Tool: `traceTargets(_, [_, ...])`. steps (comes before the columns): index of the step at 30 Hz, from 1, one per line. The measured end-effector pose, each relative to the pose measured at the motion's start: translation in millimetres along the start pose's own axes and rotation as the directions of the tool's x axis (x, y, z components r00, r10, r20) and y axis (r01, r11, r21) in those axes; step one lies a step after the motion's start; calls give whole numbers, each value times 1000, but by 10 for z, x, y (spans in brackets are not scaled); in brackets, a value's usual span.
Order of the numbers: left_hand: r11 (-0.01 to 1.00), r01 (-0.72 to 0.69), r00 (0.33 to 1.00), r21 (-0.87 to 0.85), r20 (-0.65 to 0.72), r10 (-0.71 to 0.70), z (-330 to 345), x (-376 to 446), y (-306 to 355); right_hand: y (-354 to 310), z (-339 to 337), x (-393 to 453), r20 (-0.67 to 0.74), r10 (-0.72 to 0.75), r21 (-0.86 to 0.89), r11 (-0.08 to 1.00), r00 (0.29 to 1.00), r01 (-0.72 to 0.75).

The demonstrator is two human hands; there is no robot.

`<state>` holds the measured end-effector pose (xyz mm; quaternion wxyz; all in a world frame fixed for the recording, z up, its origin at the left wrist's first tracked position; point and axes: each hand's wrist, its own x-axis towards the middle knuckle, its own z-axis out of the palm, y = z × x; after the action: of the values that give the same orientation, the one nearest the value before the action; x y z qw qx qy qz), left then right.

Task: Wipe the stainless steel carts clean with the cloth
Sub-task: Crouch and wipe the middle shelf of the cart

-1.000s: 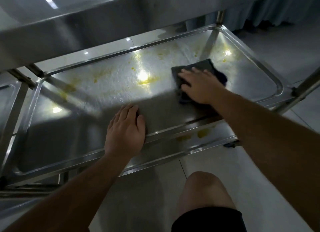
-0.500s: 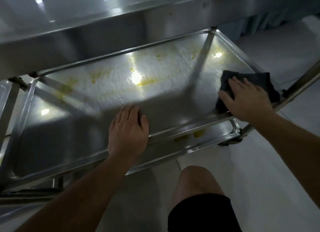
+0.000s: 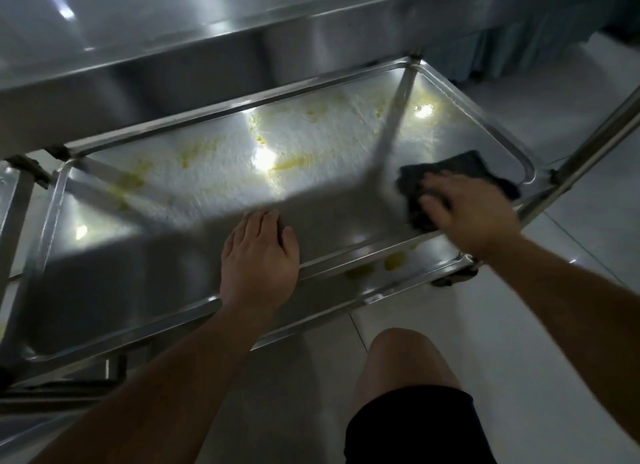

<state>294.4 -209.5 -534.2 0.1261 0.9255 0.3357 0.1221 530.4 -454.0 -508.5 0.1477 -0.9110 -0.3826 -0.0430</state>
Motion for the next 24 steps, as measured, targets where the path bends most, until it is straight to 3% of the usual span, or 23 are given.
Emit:
traceTargets(4, [1000,0,1000,8,-10,0,30,2,-7,698,-160,45,-72,252,-88,962,965,-258])
traceTargets(7, [1000,-14,1000,5,-18,14,47,8,-36,559,-31,49,-160,311,-84,941,937,-327])
traceTargets(10, [1000,-5,1000,4,-11,5,37,13,-24,184,132,-69,-259,260,-9,963,930,-271])
traceTargets(13, [1000,5,1000,-1,19,-5,11,13,-8,-336,304,-271,-345,144,113,987,928,-111])
traceTargets(18, [1000,16,998,-19,69,-15,-52,17,18,-1360,497,-395,-356,50,375,922,933,93])
traceTargets(20, [1000,-2,997,-3,80,2,-69,29,10,-1621,516,-361,-294,37,423,901,955,95])
traceTargets(24, [999,-39,991,6,128,38,-87,52,-55,-1785,481,-321,-119,140,527,848,983,-57])
